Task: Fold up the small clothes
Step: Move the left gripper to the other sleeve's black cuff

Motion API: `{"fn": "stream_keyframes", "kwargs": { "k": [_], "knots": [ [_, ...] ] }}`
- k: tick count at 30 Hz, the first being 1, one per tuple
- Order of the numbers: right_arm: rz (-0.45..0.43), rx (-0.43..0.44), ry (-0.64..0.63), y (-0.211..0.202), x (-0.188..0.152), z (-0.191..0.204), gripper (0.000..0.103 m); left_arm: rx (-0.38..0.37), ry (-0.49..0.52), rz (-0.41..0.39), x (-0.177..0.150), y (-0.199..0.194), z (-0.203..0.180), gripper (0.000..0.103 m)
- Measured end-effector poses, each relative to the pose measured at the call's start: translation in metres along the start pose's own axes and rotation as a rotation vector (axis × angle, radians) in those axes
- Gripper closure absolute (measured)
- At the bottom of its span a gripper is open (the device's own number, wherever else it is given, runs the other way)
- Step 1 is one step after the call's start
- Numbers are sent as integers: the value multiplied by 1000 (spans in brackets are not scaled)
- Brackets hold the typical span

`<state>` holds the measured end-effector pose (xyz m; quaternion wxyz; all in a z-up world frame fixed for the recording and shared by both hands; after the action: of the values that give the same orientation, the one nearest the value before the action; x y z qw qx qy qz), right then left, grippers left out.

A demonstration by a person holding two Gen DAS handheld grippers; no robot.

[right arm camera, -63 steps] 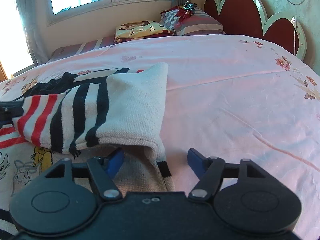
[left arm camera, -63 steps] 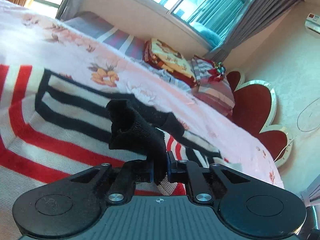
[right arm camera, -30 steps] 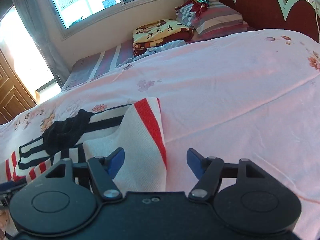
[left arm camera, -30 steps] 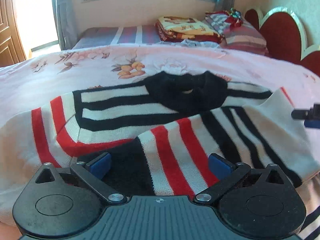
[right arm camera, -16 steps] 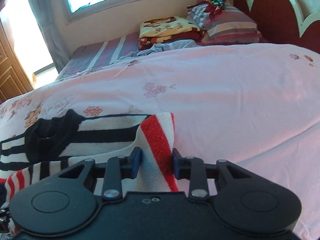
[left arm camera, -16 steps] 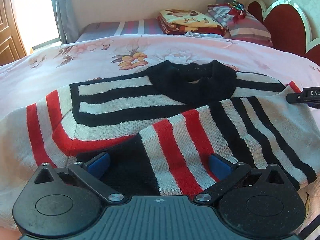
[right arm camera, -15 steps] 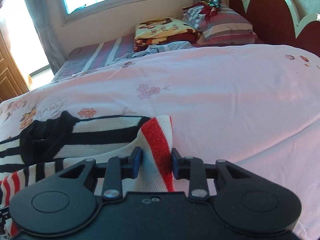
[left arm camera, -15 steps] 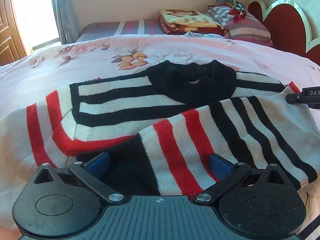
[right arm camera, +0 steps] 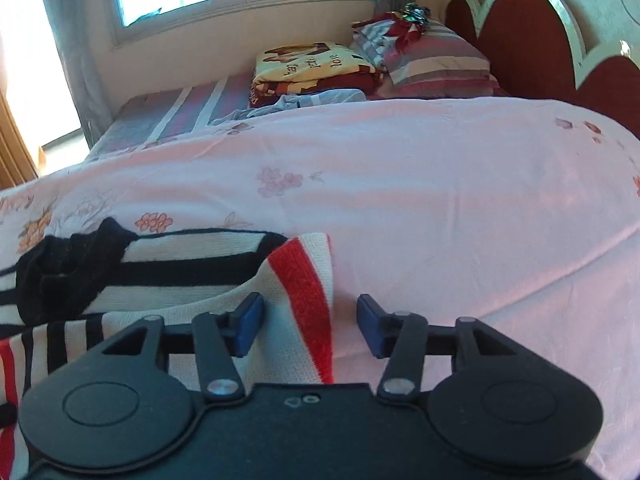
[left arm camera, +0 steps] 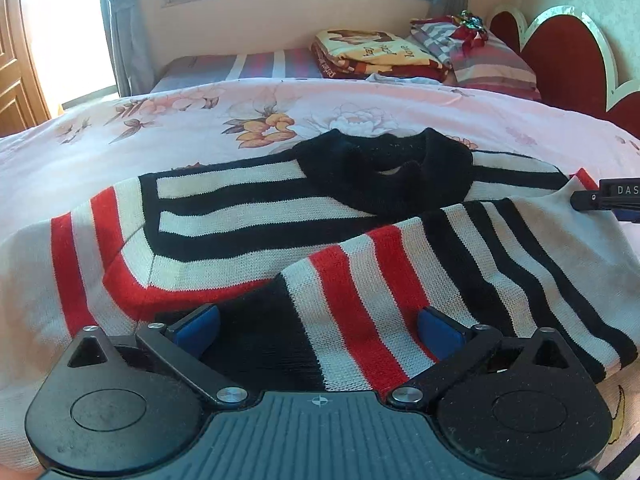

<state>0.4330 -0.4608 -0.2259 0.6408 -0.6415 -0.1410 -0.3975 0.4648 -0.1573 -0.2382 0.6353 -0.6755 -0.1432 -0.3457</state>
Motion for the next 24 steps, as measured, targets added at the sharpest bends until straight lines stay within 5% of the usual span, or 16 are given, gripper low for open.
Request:
{"fn": "stream_keyframes", "kwargs": {
  "k": [6,14,24],
  "knots": [
    [-45,-27,19,-33,1,4,50,-30,-106,20,-5,-27,24,0],
    [-25,237,-195,-70,-36,123,44,-51,-341,70,-49,-61,102,0],
    [28,360,-315,-65,-81,241,43,104,-725,42,-114,-99,245,0]
  ]
}}
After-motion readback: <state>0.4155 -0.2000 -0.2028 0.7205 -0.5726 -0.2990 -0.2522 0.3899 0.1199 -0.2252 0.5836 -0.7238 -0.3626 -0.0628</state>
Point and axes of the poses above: each gripper's, at about its wrist camera, not at the fingertips, and y roughly the way its jaws point, z to its left, x to its top, the point moved 6 cm from there along y, roughly the way its jaws point, and after that the axes turned 5 degrees about x, right-handed, at the moved point
